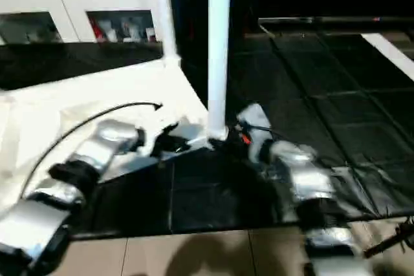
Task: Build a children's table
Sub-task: Rotate leg to tighten
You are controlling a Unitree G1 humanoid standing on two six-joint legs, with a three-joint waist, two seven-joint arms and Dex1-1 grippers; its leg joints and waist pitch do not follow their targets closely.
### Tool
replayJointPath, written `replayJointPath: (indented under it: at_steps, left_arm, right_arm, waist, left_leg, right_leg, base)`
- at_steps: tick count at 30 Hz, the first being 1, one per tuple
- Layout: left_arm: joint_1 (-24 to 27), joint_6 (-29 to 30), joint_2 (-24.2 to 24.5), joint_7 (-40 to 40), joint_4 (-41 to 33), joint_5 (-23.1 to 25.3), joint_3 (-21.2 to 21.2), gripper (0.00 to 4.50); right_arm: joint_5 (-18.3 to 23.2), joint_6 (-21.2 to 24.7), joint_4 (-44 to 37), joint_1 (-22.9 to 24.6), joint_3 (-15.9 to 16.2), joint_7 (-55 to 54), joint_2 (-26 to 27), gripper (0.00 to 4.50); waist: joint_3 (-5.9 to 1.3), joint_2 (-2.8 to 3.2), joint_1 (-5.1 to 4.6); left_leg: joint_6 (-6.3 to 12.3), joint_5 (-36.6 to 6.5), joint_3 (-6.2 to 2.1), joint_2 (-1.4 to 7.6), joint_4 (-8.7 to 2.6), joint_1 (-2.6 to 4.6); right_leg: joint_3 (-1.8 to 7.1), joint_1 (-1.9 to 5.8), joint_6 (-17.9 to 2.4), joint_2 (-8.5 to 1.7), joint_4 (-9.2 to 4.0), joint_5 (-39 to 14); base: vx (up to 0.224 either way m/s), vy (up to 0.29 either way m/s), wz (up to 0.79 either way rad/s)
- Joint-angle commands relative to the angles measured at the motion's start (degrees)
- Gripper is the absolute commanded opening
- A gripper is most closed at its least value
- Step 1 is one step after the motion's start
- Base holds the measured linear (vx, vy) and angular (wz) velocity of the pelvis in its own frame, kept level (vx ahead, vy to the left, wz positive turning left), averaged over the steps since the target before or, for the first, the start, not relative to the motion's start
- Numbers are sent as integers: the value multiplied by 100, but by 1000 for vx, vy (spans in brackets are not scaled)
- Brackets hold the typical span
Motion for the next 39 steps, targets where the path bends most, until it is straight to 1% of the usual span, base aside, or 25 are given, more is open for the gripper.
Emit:
replayJointPath:
  at_steps: [1, 2, 3, 6, 7, 9, 10, 11, 12, 13, 14, 16, 17, 18, 19, 21, 23, 24, 25, 26, 29, 34, 35, 37, 39]
  left_arm:
    - [-18, -257, 90, -519, -242, -30, -178, 0]
    - [6, -320, 158, -729, -280, -47, -225, 0]
    - [25, -387, 209, -893, -309, -56, -271, 0]
    - [88, -524, 320, -1273, -401, -55, -408, 0]
    - [122, -589, 351, -1402, -455, -57, -452, 0]
    - [193, -653, 405, -1637, -580, -61, -536, 0]
    - [230, -696, 429, -1751, -649, -61, -580, 0]
    - [254, -727, 441, -1817, -684, -58, -604, 0]
    - [289, -752, 463, -1914, -755, -56, -651, 0]
    - [314, -783, 481, -1995, -810, -52, -695, 0]
    - [314, -783, 481, -1995, -810, -52, -695, 0]
    - [379, -823, 507, -2162, -971, -67, -793, 0]
    - [383, -824, 507, -2168, -982, -69, -798, 0]
    - [391, -826, 506, -2178, -1001, -72, -807, 0]
    - [403, -812, 503, -2188, -1039, -78, -820, 0]
    - [417, -792, 495, -2187, -1077, -79, -831, 0]
    - [421, -805, 492, -2182, -1082, -65, -841, 0]
    - [419, -823, 485, -2126, -1056, -29, -850, 0]
    - [419, -827, 485, -2117, -1051, -23, -851, 0]
    - [421, -827, 486, -2101, -1049, -16, -852, 0]
    - [445, -755, 513, -2030, -1105, -11, -850, 0]
    - [442, -719, 568, -1988, -1127, 4, -846, 0]
    - [434, -709, 574, -1969, -1112, 9, -838, 0]
    - [421, -709, 578, -1952, -1087, 16, -832, 0]
    - [403, -710, 578, -1915, -1039, 26, -820, 0]
  right_arm:
    - [146, -9, -227, 33, 77, 450, -152, 427]
    - [178, 32, -311, 88, 156, 756, -311, 436]
    - [184, 29, -349, 123, 220, 985, -425, 447]
    - [224, 22, -413, 178, 363, 1508, -642, 447]
    - [240, -32, -433, 184, 401, 1627, -677, 447]
    - [295, -94, -477, 187, 481, 1868, -724, 447]
    - [328, -109, -485, 176, 513, 1989, -731, 447]
    - [352, -116, -484, 172, 531, 2067, -734, 447]
    - [372, -116, -461, 140, 557, 2145, -724, 447]
    - [391, -111, -418, 97, 588, 2216, -716, 430]
    - [391, -111, -418, 97, 588, 2216, -716, 420]
    - [355, -159, -174, -66, 673, 2331, -643, 420]
    - [349, -165, -153, -77, 678, 2337, -637, 394]
    - [340, -173, -118, -95, 686, 2346, -627, 394]
    - [327, -171, -47, -139, 711, 2382, -603, 384]
    - [329, -127, 21, -196, 762, 2495, -569, 364]
    - [325, -115, 26, -221, 820, 2587, -541, 350]
    - [349, -77, 35, -239, 875, 2676, -538, 341]
    - [356, -70, 40, -247, 882, 2694, -533, 329]
    - [369, -59, 57, -263, 897, 2727, -522, 329]
    - [390, -68, 174, -338, 950, 2853, -476, 293]
    - [412, -52, 321, -409, 1001, 2997, -423, 256]
    - [419, -38, 334, -418, 1007, 3009, -416, 250]
    - [427, -6, 345, -429, 1008, 3031, -408, 232]
    - [429, 17, 348, -434, 1006, 3050, -396, 219]
  waist:
    - [-425, -47, 30]
    - [-417, -51, 54]
    - [-414, -82, 81]
    - [-414, -69, 159]
    - [-416, -93, 164]
    - [-415, -78, 179]
    - [-420, -69, 192]
    - [-416, -96, 190]
    - [-415, -80, 212]
    - [-414, -98, 217]
    - [-412, -87, 230]
    - [-416, -105, 251]
    - [-410, -98, 243]
    - [-410, -94, 255]
    - [-413, -94, 257]
    - [-423, -111, 250]
    - [-424, -107, 250]
    - [-424, -133, 255]
    - [-427, -123, 258]
    - [-424, -134, 259]
    - [-424, -148, 262]
    - [-422, -142, 266]
    - [-425, -111, 270]
    - [-429, -130, 265]
    - [-429, -119, 265]
  left_leg:
    - [701, -506, -103, 316, -338, -2]
    - [697, -546, -98, 310, -337, 0]
    - [701, -567, -93, 310, -340, -4]
    - [671, -566, -90, 319, -340, 6]
    - [656, -553, -92, 324, -344, 6]
    - [632, -550, -99, 334, -347, 2]
    - [622, -543, -101, 346, -349, 19]
    - [623, -543, -96, 347, -351, 18]
    - [611, -552, -95, 350, -349, 28]
    - [610, -562, -93, 349, -352, 27]
    - [593, -556, -93, 347, -353, 16]
    - [559, -542, -94, 355, -357, 37]
    - [548, -552, -95, 353, -361, 14]
    - [519, -572, -90, 356, -360, 42]
    - [514, -554, -89, 357, -360, 43]
    - [543, -494, -96, 355, -355, 15]
    - [556, -458, -93, 347, -349, 11]
    - [576, -412, -92, 345, -348, 10]
    - [583, -399, -93, 349, -346, 10]
    - [593, -385, -93, 353, -346, 8]
    - [588, -395, -90, 342, -344, -4]
    - [553, -402, -95, 348, -349, 0]
    - [544, -380, -101, 349, -348, 1]
    - [551, -361, -100, 349, -345, -3]
    - [549, -376, -97, 347, -343, -2]
  right_leg:
    - [417, 396, -786, -482, -350, -1186]
    - [420, 394, -785, -483, -356, -1241]
    - [423, 402, -755, -489, -364, -1310]
    - [429, 382, -747, -497, -365, -1382]
    - [428, 386, -747, -499, -358, -1382]
    - [427, 381, -753, -502, -350, -1387]
    - [433, 370, -770, -507, -349, -1371]
    - [436, 367, -775, -501, -352, -1372]
    - [439, 358, -788, -506, -352, -1395]
    - [438, 362, -784, -508, -356, -1421]
    - [440, 366, -765, -513, -356, -1469]
    - [446, 354, -749, -513, -352, -1496]
    - [443, 360, -757, -518, -354, -1536]
    - [448, 342, -748, -516, -363, -1576]
    - [452, 343, -754, -512, -360, -1543]
    - [447, 364, -781, -510, -322, -1415]
    - [448, 364, -764, -509, -324, -1405]
    - [449, 366, -755, -508, -314, -1392]
    - [450, 363, -753, -509, -313, -1387]
    - [451, 361, -741, -511, -313, -1388]
    - [448, 368, -724, -518, -317, -1449]
    - [445, 362, -698, -516, -329, -1537]
    - [446, 361, -710, -515, -318, -1491]
    - [448, 365, -722, -509, -308, -1398]
    - [449, 365, -733, -513, -312, -1379]
  base:
    - [0, 0, 0]
    - [0, 0, 0]
    - [0, 0, 0]
    - [0, 0, 0]
    - [0, 0, 0]
    - [0, 0, 0]
    - [0, 0, 0]
    - [0, 0, 0]
    - [0, 0, 0]
    - [0, 0, 0]
    - [0, 0, 0]
    - [0, 0, 0]
    - [0, 0, 0]
    - [0, 0, 0]
    - [0, 0, 0]
    - [0, 0, 0]
    - [0, 0, 0]
    - [0, 0, 0]
    - [0, 0, 0]
    - [0, 0, 0]
    - [0, 0, 0]
    - [0, 0, 0]
    - [0, 0, 0]
    - [0, 0, 0]
    - [0, 0, 0]
